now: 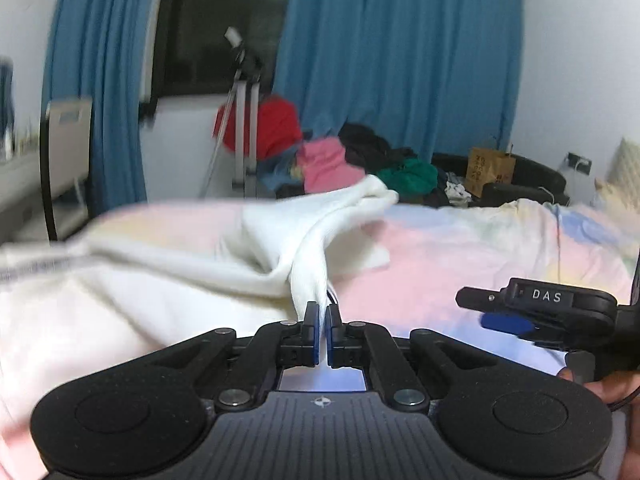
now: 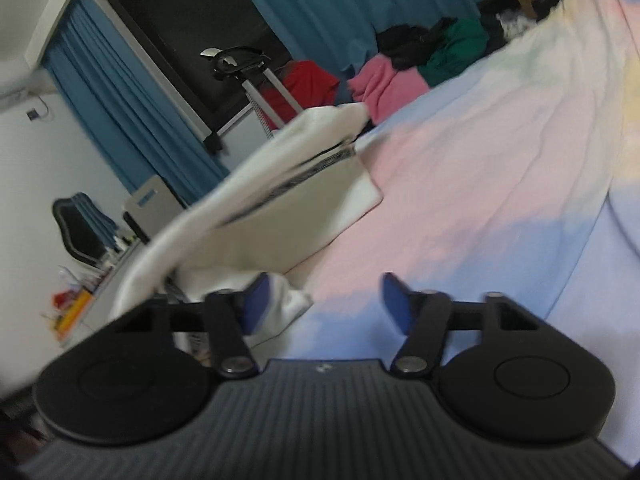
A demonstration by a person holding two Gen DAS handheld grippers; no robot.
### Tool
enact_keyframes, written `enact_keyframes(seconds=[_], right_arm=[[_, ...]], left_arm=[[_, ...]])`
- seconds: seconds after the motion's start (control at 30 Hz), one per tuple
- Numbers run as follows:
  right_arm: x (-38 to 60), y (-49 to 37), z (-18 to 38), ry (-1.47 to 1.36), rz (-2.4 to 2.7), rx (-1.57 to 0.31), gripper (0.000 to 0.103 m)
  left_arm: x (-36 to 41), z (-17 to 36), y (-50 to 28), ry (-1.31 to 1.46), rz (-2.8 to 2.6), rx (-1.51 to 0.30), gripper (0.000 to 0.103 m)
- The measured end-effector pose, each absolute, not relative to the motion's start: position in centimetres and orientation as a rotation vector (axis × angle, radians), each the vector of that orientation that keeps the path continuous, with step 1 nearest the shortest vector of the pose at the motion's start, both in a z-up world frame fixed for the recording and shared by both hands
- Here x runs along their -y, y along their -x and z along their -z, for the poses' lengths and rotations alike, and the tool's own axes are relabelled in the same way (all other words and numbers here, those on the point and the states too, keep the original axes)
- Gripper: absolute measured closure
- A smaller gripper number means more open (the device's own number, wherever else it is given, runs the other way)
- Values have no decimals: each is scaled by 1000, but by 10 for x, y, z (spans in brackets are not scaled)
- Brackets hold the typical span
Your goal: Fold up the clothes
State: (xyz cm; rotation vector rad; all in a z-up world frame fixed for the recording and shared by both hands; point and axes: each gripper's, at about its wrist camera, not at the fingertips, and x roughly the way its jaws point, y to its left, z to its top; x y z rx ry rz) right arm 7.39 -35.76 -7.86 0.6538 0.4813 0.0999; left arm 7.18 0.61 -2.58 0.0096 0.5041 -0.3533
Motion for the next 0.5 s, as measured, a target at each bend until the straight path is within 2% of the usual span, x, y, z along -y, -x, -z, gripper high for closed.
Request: enact_keyframes(seconds=[0.03, 0.07, 0.4, 0.5], right_arm=[[358, -78, 80, -673, -100, -489, 63], [359, -83, 81, -692, -100, -496, 67], [365, -127, 91, -882, -98, -570, 65], [373, -170, 109, -894, -23, -606, 65]], left_arm=[[-10, 28, -72, 10, 355, -515, 100], [-14, 30, -72, 30, 356, -526, 100], [-49, 47, -83, 187, 386, -579, 100], [-54, 53, -94, 229, 403, -590, 100]])
